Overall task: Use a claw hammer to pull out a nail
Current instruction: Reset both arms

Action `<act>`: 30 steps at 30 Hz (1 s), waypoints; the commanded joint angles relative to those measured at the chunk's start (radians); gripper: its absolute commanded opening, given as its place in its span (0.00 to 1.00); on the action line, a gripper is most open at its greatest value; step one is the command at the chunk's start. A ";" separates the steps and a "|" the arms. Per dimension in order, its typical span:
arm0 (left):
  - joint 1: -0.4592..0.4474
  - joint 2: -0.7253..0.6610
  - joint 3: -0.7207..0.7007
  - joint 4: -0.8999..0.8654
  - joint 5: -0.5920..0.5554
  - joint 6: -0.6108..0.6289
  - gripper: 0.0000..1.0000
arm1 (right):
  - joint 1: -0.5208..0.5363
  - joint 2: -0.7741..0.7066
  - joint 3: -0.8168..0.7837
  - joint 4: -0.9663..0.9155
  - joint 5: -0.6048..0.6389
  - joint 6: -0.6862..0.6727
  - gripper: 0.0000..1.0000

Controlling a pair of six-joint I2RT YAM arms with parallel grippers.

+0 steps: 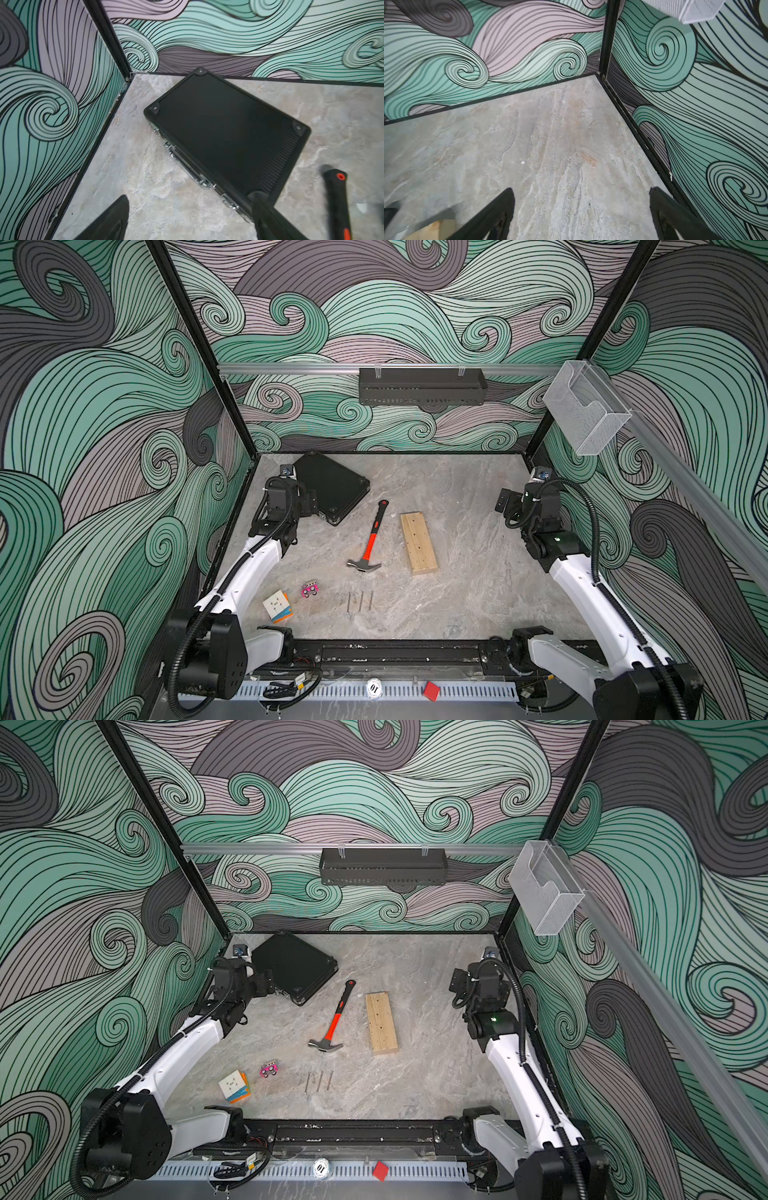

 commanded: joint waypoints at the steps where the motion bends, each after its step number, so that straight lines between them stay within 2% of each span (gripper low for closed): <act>1: 0.024 -0.026 -0.067 0.118 -0.025 0.022 0.89 | -0.026 -0.019 -0.069 0.117 0.022 -0.010 1.00; 5: 0.047 -0.037 -0.167 0.236 -0.012 0.009 0.89 | -0.038 -0.018 -0.185 0.262 -0.008 -0.044 1.00; 9: 0.075 0.005 -0.216 0.299 0.011 -0.001 0.90 | -0.040 0.026 -0.216 0.273 -0.026 -0.039 1.00; 12: 0.087 0.049 -0.243 0.359 0.033 -0.006 0.90 | -0.041 0.051 -0.258 0.351 -0.029 -0.038 1.00; 17: 0.094 0.124 -0.278 0.448 0.043 -0.016 0.90 | -0.042 0.087 -0.353 0.551 -0.042 -0.052 1.00; 22: 0.101 0.165 -0.285 0.507 0.040 -0.015 0.90 | -0.042 0.155 -0.365 0.608 -0.107 -0.076 1.00; 25: 0.102 0.186 -0.290 0.544 0.035 -0.009 0.90 | -0.043 0.205 -0.407 0.732 -0.112 -0.075 1.00; 30: 0.109 0.243 -0.302 0.616 0.028 -0.016 0.90 | -0.038 0.297 -0.421 0.825 -0.147 -0.128 1.00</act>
